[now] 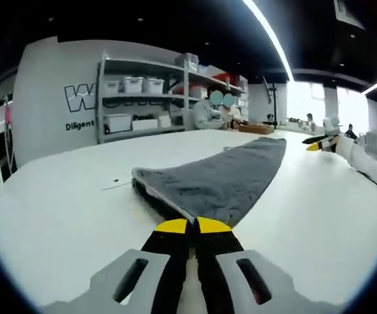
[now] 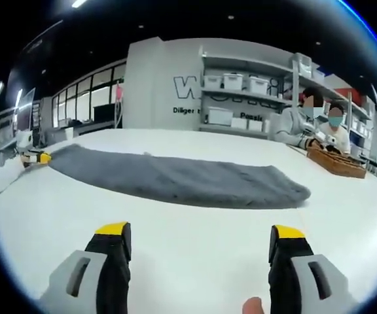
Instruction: Open the folded towel by lifting each exposed corner and separating the folded layers until the towel lies flat within the target outline without major curled edges
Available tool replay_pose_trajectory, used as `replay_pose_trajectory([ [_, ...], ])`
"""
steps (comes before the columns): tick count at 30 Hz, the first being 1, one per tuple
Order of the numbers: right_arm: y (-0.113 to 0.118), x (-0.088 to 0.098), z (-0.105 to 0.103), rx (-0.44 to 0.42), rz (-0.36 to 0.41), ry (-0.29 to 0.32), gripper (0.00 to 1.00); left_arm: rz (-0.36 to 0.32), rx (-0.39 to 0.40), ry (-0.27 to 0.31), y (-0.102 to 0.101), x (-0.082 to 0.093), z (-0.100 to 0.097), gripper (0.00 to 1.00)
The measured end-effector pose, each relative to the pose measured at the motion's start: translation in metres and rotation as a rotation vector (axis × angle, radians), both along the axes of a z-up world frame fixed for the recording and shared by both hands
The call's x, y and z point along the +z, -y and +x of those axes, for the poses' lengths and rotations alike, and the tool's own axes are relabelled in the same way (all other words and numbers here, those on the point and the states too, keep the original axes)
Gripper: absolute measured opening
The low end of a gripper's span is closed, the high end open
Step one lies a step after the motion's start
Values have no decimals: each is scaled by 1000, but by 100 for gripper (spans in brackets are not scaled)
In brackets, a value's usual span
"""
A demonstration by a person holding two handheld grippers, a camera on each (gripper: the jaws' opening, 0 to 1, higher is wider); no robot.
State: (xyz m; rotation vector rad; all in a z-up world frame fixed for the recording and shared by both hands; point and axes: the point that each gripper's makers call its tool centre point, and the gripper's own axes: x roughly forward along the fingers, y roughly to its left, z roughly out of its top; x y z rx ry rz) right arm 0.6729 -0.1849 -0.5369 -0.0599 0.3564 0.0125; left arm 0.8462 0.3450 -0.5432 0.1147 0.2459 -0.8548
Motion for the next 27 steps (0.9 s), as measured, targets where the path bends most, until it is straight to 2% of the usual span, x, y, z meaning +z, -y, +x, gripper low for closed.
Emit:
replay_pose_trajectory([
  [6, -2, -2, 2, 10, -9, 6, 86, 16, 18, 8, -14, 2, 1, 2],
  [12, -3, -3, 4, 18, -18, 4, 86, 12, 74, 10, -36, 4, 7, 2],
  [17, -4, -4, 4, 20, -16, 4, 85, 53, 103, 19, -48, 3, 11, 2],
  [22, -4, -5, 4, 21, -16, 1, 85, 38, 133, 18, -61, 5, 12, 2],
  [27, -3, -6, 4, 19, -15, 0, 84, 31, 200, 18, -85, 8, 15, 2],
])
